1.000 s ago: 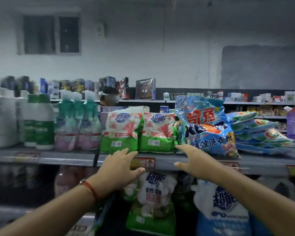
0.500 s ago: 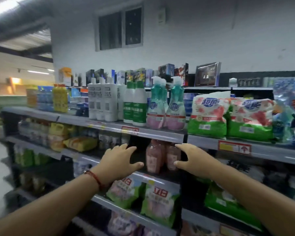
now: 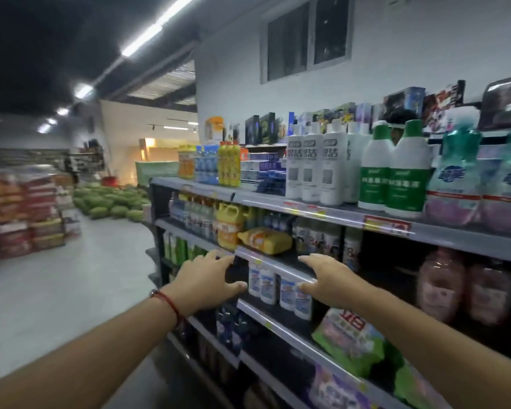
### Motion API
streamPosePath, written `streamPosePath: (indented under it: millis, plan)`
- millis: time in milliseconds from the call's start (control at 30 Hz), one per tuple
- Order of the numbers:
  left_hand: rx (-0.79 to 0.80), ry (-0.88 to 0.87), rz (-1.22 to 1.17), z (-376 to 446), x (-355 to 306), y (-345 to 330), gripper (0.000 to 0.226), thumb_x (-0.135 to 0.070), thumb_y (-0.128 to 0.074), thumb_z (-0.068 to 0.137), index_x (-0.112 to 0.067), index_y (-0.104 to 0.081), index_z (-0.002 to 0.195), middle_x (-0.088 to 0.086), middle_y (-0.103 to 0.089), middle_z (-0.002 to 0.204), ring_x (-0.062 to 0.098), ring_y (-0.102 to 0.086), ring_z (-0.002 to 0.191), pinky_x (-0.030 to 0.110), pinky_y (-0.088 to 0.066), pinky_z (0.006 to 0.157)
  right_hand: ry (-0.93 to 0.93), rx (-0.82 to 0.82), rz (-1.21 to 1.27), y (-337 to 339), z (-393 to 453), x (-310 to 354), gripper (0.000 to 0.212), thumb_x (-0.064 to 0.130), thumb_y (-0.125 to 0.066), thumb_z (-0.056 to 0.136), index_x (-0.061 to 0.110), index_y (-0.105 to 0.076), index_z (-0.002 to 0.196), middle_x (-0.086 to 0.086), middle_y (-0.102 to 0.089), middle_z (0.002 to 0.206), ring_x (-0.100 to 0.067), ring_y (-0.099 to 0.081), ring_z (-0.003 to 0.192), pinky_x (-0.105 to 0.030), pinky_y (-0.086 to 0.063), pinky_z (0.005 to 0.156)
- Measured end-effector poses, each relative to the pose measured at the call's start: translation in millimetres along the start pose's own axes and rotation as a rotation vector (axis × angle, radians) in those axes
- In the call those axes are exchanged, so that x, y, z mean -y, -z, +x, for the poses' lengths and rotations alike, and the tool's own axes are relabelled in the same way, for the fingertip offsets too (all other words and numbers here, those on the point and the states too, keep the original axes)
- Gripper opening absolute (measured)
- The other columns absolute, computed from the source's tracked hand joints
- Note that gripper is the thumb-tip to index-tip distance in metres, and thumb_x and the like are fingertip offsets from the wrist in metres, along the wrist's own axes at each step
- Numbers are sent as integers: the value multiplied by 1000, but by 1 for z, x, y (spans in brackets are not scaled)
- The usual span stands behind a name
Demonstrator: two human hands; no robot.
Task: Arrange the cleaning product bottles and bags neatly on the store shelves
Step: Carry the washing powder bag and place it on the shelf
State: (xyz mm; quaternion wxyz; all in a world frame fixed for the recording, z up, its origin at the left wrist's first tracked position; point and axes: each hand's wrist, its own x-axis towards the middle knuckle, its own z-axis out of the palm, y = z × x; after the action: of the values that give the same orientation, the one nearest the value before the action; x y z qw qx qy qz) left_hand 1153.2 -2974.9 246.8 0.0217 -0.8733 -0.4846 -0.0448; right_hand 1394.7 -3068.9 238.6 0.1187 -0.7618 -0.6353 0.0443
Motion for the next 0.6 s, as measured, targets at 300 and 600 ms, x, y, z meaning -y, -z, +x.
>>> streamPosePath:
  millis: [300, 600]
  plan:
    - [47, 139, -26, 66, 96, -45, 81, -75, -43, 91, -30, -27, 157, 7, -33, 160, 30, -39, 142, 45, -41, 111, 103, 76, 67, -49, 124, 60, 74, 45, -62, 95, 27, -28, 158, 3, -31, 162, -19, -32, 147, -40, -32, 118]
    - [45, 136, -37, 217, 139, -85, 77, -72, -43, 93, -32, -27, 157, 5, -29, 164, 26, -35, 146, 43, -41, 113, 124, 72, 109, -88, 274, 47, 75, 47, -63, 94, 30, -27, 157, 6, -31, 161, -18, -28, 149, -41, -27, 121]
